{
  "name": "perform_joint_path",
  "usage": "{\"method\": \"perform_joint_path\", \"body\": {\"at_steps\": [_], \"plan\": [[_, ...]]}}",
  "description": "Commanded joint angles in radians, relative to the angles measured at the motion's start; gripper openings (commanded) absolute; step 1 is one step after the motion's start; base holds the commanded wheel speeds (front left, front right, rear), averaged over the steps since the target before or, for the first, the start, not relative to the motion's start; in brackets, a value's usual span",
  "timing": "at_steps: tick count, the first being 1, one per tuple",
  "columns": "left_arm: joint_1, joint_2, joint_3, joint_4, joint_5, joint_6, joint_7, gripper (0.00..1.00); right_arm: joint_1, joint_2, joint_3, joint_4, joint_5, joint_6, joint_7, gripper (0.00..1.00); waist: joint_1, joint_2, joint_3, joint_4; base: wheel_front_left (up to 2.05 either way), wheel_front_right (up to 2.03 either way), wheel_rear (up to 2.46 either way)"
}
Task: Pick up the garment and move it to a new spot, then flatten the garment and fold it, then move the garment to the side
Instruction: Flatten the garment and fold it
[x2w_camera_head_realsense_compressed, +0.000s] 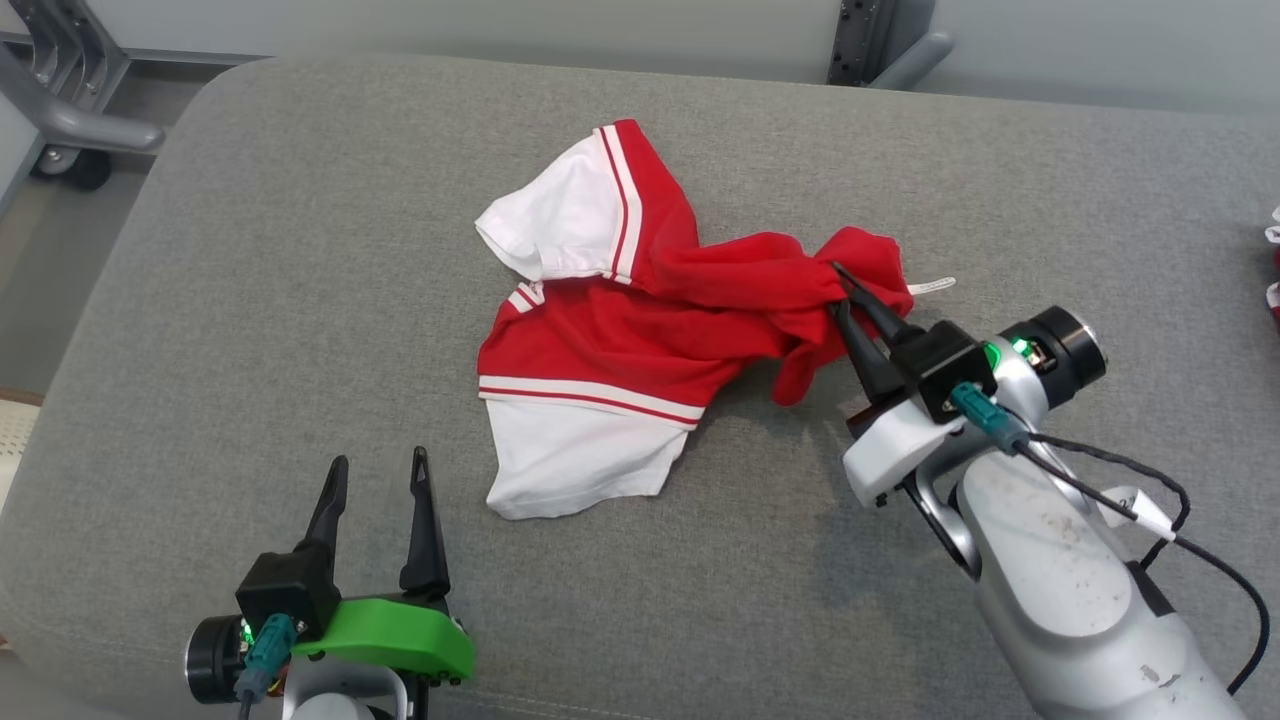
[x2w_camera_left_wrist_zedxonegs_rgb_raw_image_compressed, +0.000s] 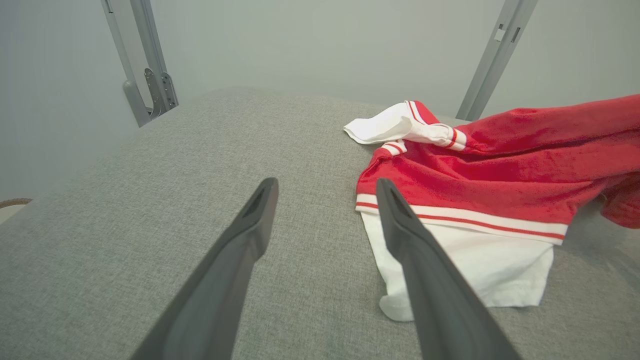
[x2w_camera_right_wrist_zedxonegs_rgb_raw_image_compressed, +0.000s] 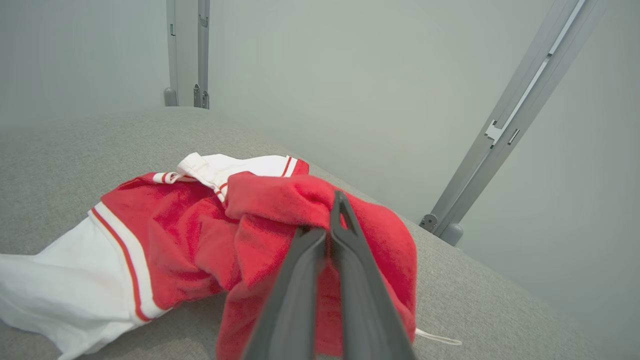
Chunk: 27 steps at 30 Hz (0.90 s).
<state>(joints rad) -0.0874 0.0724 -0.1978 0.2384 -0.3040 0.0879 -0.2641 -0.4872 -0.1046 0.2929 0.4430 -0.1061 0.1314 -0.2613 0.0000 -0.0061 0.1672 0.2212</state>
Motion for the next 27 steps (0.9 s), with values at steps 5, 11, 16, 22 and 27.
{"method": "perform_joint_path", "body": {"at_steps": [5, 11, 16, 22, 27], "plan": [[0.014, -0.011, -0.008, 0.004, 0.002, -0.009, 0.0, 1.0, -0.097, -0.046, -0.006, 0.039, 0.0, -0.001, 0.034, 0.0, 0.0, 0.0061, 0.011, 0.036, 0.0, 0.0, 0.0], [-0.019, -0.018, -0.027, -0.008, 0.004, -0.018, 0.0, 1.0, -0.267, -0.136, -0.024, 0.172, -0.016, -0.002, 0.101, 0.0, 0.0, 0.0061, 0.047, 0.102, 0.0, 0.0, 0.0], [-0.043, -0.022, -0.059, -0.015, -0.005, -0.027, 0.0, 1.0, -0.421, -0.213, -0.036, 0.328, -0.048, -0.002, 0.15, 0.0, 0.0, 0.0061, 0.099, 0.165, 0.0, 0.0, 0.0], [-0.078, -0.022, -0.119, -0.029, -0.047, -0.015, 0.0, 1.0, -0.584, -0.292, -0.028, 0.512, -0.105, -0.002, 0.17, 0.02, 0.0, 0.0061, 0.169, 0.236, 0.0, 0.0, 0.0], [-0.095, -0.022, -0.147, -0.04, -0.061, -0.001, 0.0, 1.0, -0.658, -0.304, -0.038, 0.593, -0.132, -0.002, 0.148, 1.0, 0.0, 0.0061, 0.203, 0.256, 0.0, 0.0, 0.0]]}}
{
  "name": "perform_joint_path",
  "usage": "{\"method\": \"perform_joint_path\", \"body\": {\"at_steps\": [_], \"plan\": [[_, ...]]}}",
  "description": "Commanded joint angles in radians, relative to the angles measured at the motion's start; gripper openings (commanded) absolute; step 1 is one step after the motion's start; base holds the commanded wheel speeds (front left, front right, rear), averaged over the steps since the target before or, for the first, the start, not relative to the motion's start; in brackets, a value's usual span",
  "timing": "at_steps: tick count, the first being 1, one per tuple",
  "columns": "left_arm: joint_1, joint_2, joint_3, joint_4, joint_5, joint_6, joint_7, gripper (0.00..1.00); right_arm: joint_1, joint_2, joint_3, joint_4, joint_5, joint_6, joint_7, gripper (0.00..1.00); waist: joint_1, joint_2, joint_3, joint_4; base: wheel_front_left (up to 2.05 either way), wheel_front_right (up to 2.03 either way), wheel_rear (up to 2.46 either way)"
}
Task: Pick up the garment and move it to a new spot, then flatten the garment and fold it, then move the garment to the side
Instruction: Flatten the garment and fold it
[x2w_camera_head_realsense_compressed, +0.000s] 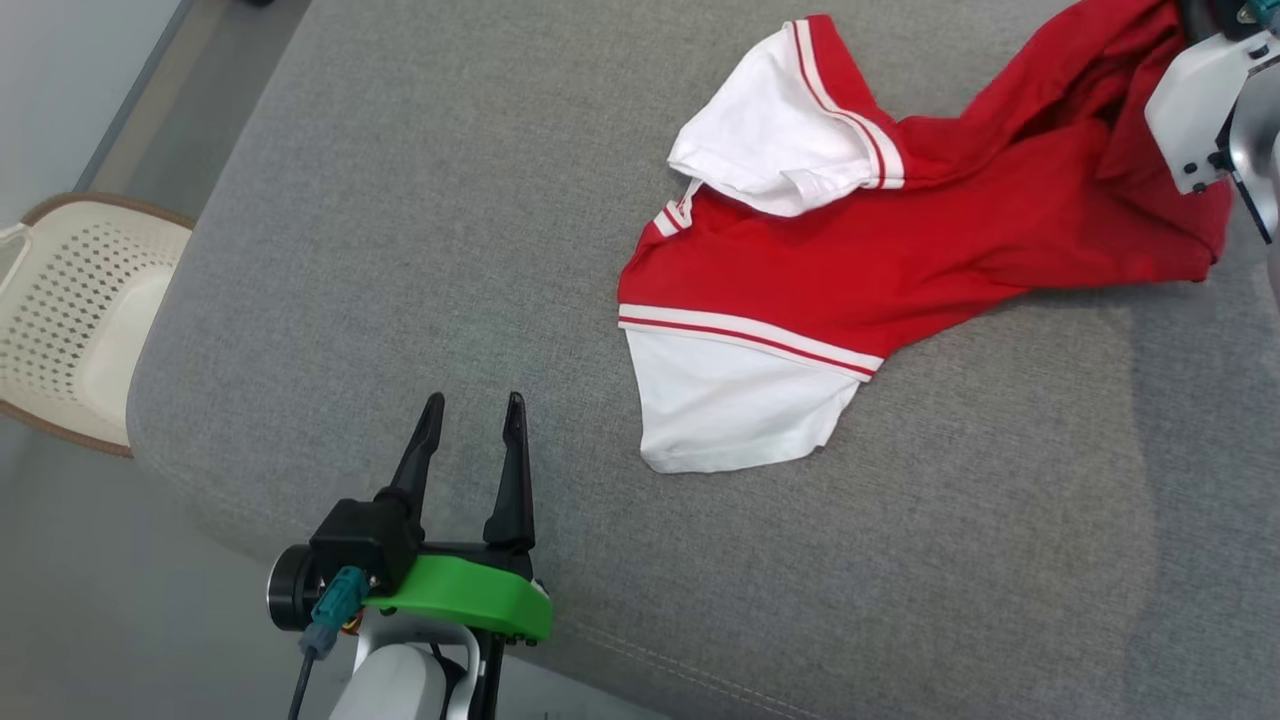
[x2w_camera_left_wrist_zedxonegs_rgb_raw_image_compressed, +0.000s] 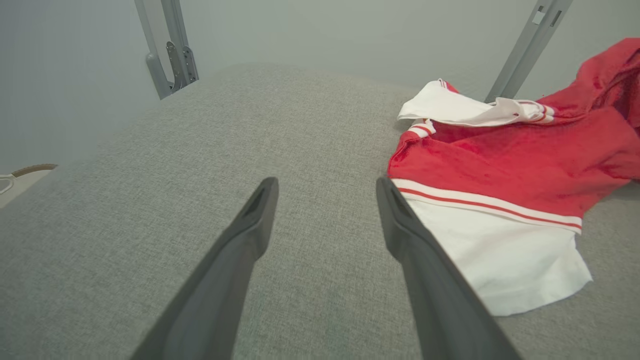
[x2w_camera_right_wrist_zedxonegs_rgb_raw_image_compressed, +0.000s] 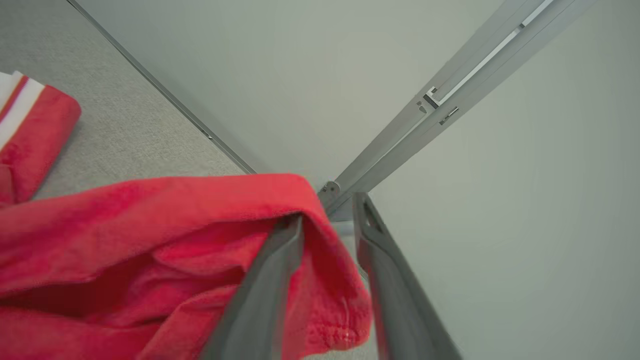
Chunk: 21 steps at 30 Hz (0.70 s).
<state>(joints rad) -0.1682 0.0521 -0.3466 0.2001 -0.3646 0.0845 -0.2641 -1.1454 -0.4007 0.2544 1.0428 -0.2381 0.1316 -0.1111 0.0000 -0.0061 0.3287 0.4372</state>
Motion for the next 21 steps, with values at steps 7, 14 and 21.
{"method": "perform_joint_path", "body": {"at_steps": [7, 14, 21], "plan": [[-0.021, -0.002, 0.006, -0.014, 0.019, 0.012, 0.0, 1.0, -0.05, 0.03, -0.03, 0.07, -0.004, -0.002, -0.088, 1.0, 0.0, 0.0061, 0.039, 0.001, 0.0, 0.0, 0.0], [-0.008, -0.001, 0.038, -0.024, 0.045, 0.01, 0.0, 1.0, 0.05, 0.099, -0.104, 0.043, 0.147, -0.002, -0.153, 1.0, 0.0, 0.0061, 0.001, -0.113, 0.0, 0.0, 0.0], [0.008, -0.001, 0.057, -0.025, 0.07, 0.003, 0.0, 1.0, 0.304, 0.115, -0.128, -0.179, 0.316, -0.002, -0.154, 1.0, 0.0, 0.0061, -0.022, -0.182, 0.0, 0.0, 0.0]]}}
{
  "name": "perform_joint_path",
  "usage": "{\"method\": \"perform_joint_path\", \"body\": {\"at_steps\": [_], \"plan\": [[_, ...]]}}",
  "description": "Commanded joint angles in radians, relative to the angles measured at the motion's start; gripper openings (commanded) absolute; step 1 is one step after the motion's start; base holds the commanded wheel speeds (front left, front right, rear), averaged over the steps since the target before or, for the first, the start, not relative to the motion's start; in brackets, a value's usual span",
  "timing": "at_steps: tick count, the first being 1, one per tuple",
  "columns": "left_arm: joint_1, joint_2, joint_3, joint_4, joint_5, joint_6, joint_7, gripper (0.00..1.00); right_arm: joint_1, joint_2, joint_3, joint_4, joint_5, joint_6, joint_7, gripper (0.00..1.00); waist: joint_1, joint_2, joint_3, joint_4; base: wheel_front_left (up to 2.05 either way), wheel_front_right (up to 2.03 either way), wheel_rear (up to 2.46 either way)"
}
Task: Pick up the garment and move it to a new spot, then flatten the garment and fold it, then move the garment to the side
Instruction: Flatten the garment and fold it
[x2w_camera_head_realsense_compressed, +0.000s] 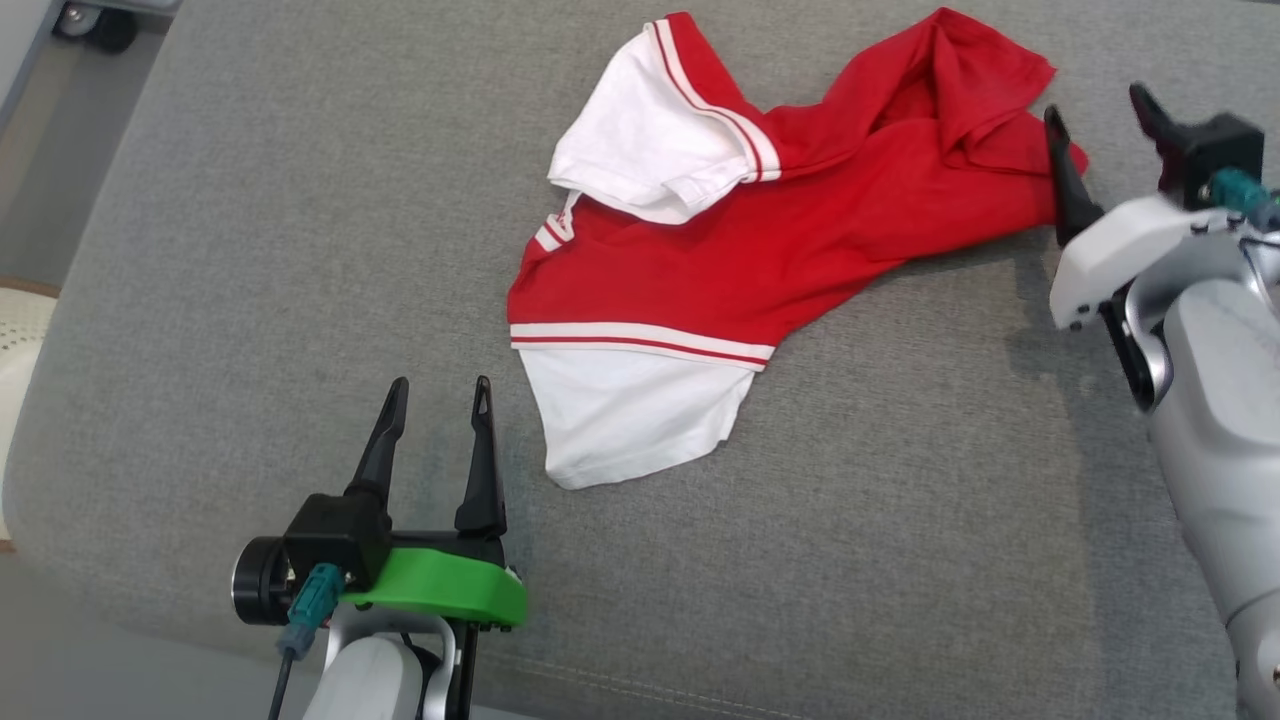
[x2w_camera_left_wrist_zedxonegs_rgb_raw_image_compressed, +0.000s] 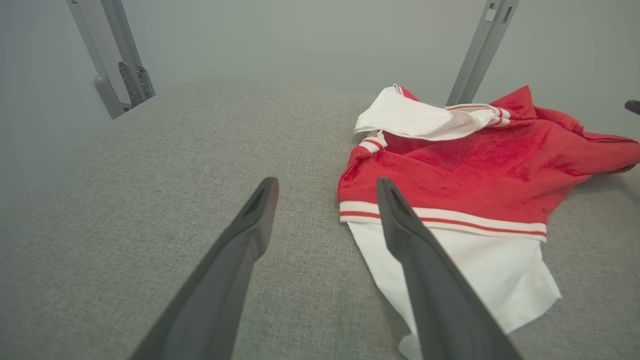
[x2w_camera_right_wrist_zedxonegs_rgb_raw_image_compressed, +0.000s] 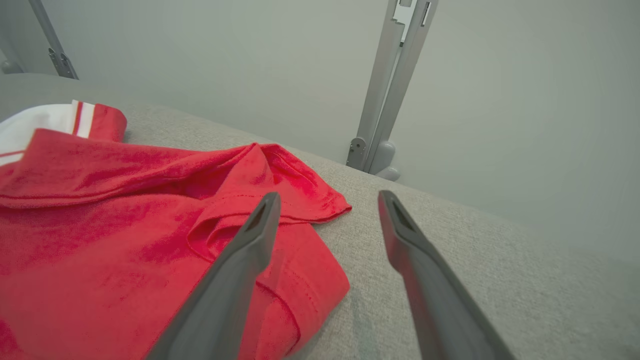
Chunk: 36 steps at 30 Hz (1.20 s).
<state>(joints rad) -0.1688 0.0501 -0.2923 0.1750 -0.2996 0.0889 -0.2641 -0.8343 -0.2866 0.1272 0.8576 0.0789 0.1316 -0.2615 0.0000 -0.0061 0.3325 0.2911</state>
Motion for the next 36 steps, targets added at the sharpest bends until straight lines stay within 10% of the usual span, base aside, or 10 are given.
{"method": "perform_joint_path", "body": {"at_steps": [1, 7, 22, 23, 25, 36], "plan": [[0.01, 0.001, 0.006, 0.001, 0.008, -0.002, 0.0, 1.0, 0.029, 0.0, 0.001, -0.028, 0.015, -0.002, -0.004, 1.0, 0.0, 0.0061, -0.027, -0.042, 0.0, 0.0, 0.0], [0.009, 0.001, 0.017, 0.005, 0.025, -0.016, 0.0, 1.0, 0.208, 0.01, 0.041, -0.147, 0.056, -0.002, -0.004, 1.0, 0.0, 0.0061, -0.018, -0.047, 0.0, 0.0, 0.0], [-0.016, 0.001, -0.002, 0.016, 0.007, -0.01, 0.0, 1.0, 0.071, 0.002, 0.028, 0.053, -0.094, -0.002, -0.004, 1.0, 0.0, 0.0061, 0.024, 0.045, 0.0, 0.0, 0.0], [-0.015, 0.001, -0.002, 0.017, 0.007, -0.009, 0.0, 1.0, 0.062, 0.004, 0.023, 0.066, -0.099, -0.002, -0.004, 0.48, 0.0, 0.0061, 0.025, 0.05, 0.0, 0.0, 0.0], [-0.013, 0.001, -0.001, 0.018, 0.004, -0.007, 0.0, 1.0, 0.045, 0.007, 0.009, 0.064, -0.104, -0.002, -0.004, 0.01, 0.0, 0.0061, 0.024, 0.054, 0.0, 0.0, 0.0], [0.014, 0.001, 0.02, 0.015, 0.007, -0.003, 0.0, 1.0, 0.098, 0.028, 0.062, -0.129, -0.072, -0.002, -0.004, 0.0, 0.0, 0.0061, -0.029, -0.027, 0.0, 0.0, 0.0]]}}
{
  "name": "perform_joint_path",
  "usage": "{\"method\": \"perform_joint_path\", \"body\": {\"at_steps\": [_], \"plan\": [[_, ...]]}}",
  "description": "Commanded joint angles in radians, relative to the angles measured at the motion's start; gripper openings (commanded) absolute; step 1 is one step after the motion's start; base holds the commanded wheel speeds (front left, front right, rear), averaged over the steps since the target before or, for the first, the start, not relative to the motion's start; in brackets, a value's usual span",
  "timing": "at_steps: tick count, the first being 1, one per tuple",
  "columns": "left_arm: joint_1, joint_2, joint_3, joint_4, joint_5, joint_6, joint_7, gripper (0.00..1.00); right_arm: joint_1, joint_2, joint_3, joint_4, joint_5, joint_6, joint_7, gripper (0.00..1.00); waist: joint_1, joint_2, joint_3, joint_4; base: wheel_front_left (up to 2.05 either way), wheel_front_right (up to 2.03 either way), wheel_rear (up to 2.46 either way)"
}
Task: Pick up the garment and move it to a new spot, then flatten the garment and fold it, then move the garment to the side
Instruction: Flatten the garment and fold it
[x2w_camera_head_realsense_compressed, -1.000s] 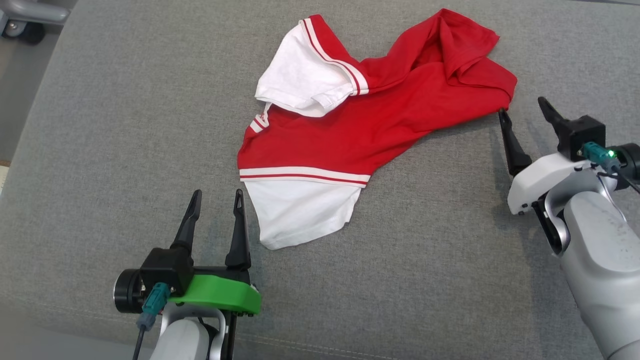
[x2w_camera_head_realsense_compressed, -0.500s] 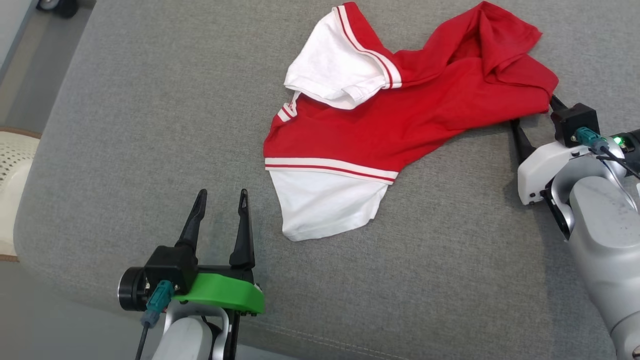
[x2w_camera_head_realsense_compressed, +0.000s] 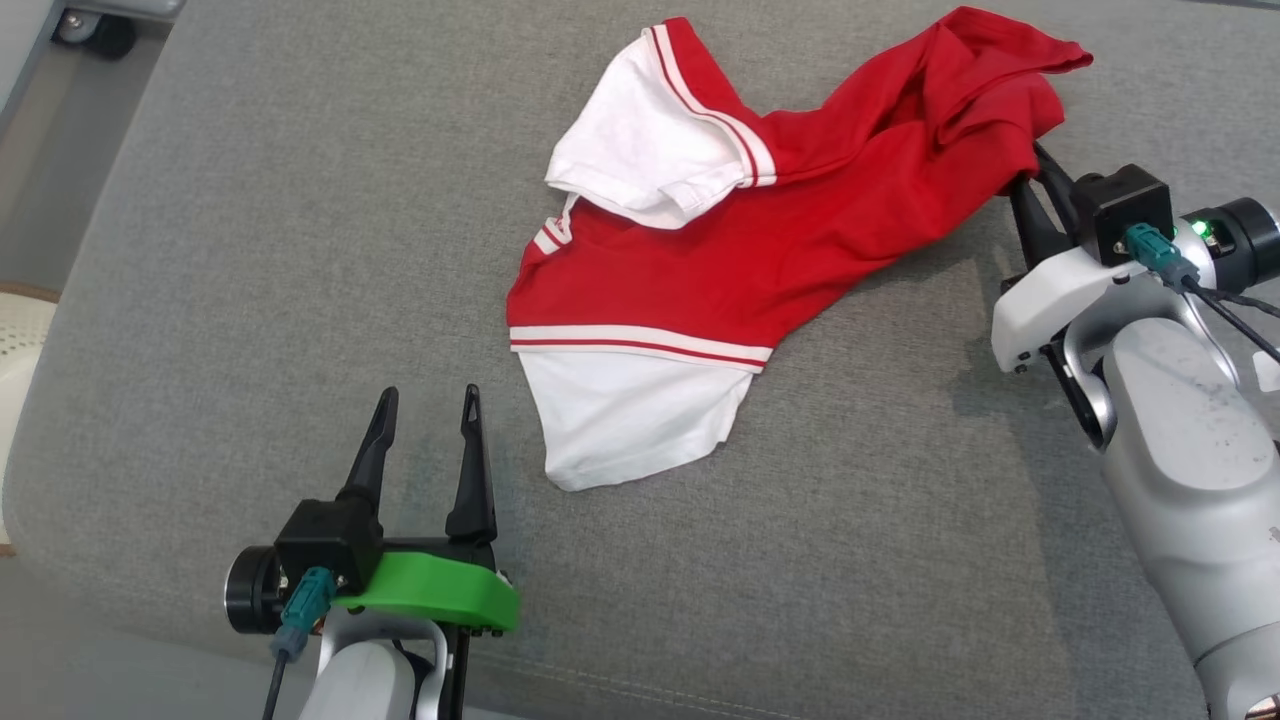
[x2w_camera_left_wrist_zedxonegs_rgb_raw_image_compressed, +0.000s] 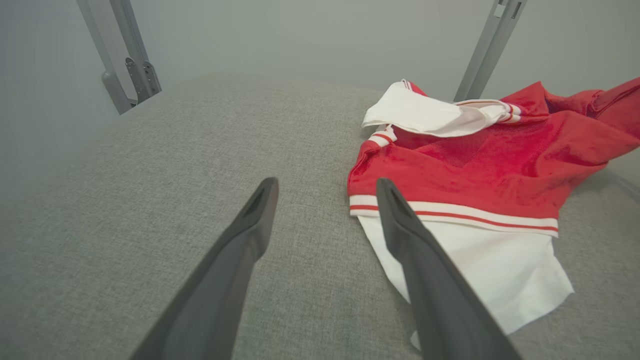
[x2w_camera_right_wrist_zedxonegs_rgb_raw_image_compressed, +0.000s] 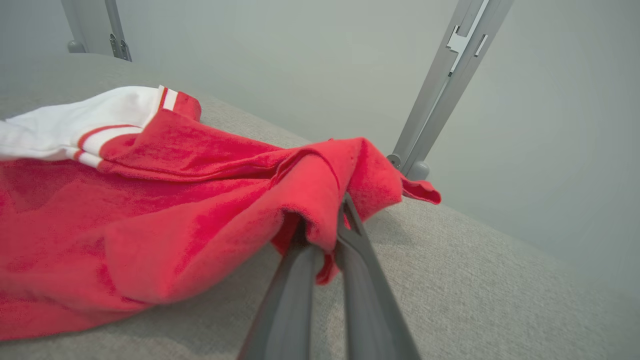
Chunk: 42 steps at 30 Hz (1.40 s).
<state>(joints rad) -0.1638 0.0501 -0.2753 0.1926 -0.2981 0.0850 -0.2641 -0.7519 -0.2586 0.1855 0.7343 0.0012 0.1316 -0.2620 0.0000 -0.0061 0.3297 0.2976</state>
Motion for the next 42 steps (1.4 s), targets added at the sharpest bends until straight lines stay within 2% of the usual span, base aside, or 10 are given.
{"method": "perform_joint_path", "body": {"at_steps": [1, 4, 7, 12, 19, 22, 24, 29, 37, 42], "plan": [[0.014, 0.001, 0.006, -0.001, 0.008, 0.0, 0.0, 1.0, 0.026, 0.001, 0.015, -0.03, 0.016, -0.002, -0.004, 0.0, 0.0, 0.0061, -0.035, -0.046, 0.0, 0.0, 0.0], [0.027, 0.001, 0.014, 0.002, 0.015, 0.001, 0.0, 1.0, 0.067, 0.006, 0.043, -0.109, 0.049, -0.002, 0.012, 0.0, 0.0, 0.0061, -0.064, -0.081, 0.0, 0.0, 0.0], [0.043, 0.001, 0.028, 0.002, 0.023, 0.003, 0.0, 1.0, 0.127, 0.002, 0.049, -0.219, 0.091, -0.002, 0.077, 0.0, 0.0, 0.0061, -0.092, -0.112, 0.0, 0.0, 0.0], [0.069, 0.001, 0.045, -0.003, 0.029, -0.001, 0.0, 1.0, 0.279, -0.017, 0.03, -0.475, 0.13, -0.002, 0.261, 0.0, 0.0, 0.0061, -0.129, -0.149, 0.0, 0.0, 0.0], [0.086, 0.001, 0.049, -0.008, 0.03, -0.007, 0.0, 1.0, 0.527, -0.023, -0.038, -0.862, 0.17, -0.002, 0.534, 0.0, 0.0, 0.0061, -0.143, -0.156, 0.0, 0.0, 0.0], [0.088, 0.001, 0.05, -0.005, 0.027, -0.013, 0.0, 1.0, 0.578, -0.019, -0.064, -0.936, 0.191, -0.002, 0.597, 0.0, 0.0, 0.0061, -0.137, -0.154, 0.0, 0.0, 0.0], [0.081, 0.001, 0.046, -0.003, 0.028, -0.015, 0.0, 1.0, 0.574, -0.001, -0.058, -0.927, 0.221, -0.002, 0.626, 0.0, 0.0, 0.0061, -0.13, -0.149, 0.0, 0.0, 0.0], [0.051, 0.001, 0.031, 0.001, 0.025, -0.023, 0.0, 1.0, 0.488, -0.029, -0.033, -0.81, 0.234, -0.002, 0.664, 0.0, 0.0, 0.0061, -0.109, -0.123, 0.0, 0.0, 0.0], [0.029, 0.001, -0.001, 0.009, 0.005, -0.011, 0.0, 1.0, 0.239, -0.046, 0.014, -0.473, 0.21, -0.002, 0.681, 0.0, 0.0, 0.0061, -0.076, -0.042, 0.0, 0.0, 0.0], [0.019, 0.001, -0.02, 0.01, -0.015, -0.003, 0.0, 1.0, 0.1, -0.048, -0.019, -0.239, 0.174, -0.002, 0.576, 0.0, 0.0, 0.0061, -0.054, 0.008, 0.0, 0.0, 0.0]]}}
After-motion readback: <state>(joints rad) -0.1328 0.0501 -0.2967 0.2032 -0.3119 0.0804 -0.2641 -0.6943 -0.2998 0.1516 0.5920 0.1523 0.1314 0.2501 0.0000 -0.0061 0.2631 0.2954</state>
